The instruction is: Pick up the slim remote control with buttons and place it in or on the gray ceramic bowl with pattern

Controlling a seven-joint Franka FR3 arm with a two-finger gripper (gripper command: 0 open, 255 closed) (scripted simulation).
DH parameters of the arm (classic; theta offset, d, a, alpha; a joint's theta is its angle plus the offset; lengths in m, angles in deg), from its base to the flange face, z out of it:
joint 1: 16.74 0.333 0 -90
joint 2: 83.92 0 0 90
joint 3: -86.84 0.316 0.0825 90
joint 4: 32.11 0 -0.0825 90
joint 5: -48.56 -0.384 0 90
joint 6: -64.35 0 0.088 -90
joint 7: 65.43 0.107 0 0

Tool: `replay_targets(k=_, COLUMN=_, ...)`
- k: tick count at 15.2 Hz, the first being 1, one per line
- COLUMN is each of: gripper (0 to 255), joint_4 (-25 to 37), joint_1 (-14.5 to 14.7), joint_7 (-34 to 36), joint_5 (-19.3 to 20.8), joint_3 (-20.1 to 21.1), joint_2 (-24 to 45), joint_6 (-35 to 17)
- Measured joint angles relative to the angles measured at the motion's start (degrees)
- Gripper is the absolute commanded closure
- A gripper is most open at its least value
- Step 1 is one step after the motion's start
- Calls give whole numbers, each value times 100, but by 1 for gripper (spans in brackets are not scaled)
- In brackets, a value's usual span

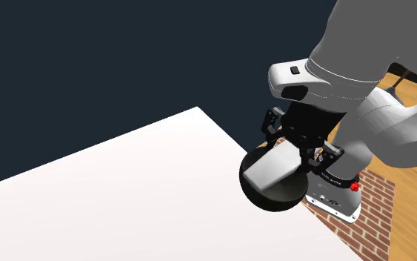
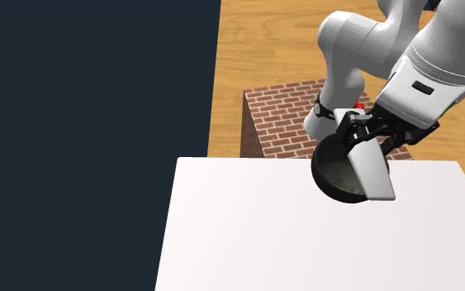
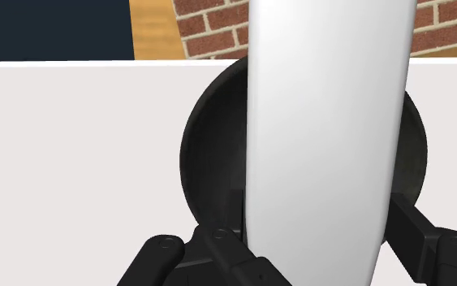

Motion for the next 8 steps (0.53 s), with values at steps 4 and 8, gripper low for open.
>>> replay_targets(k=4, gripper=255, joint_4=-273, joint_1=24, joint_7=-16, joint_5=-86, joint_3=99, joint_2=83, joint_6=-354)
replay_targets(k=8, gripper=255, joint_4=-425, joint_1=42, joint_7=-18, joint_5=-142, joint_3=162, joint_2=136, joint_6=-560)
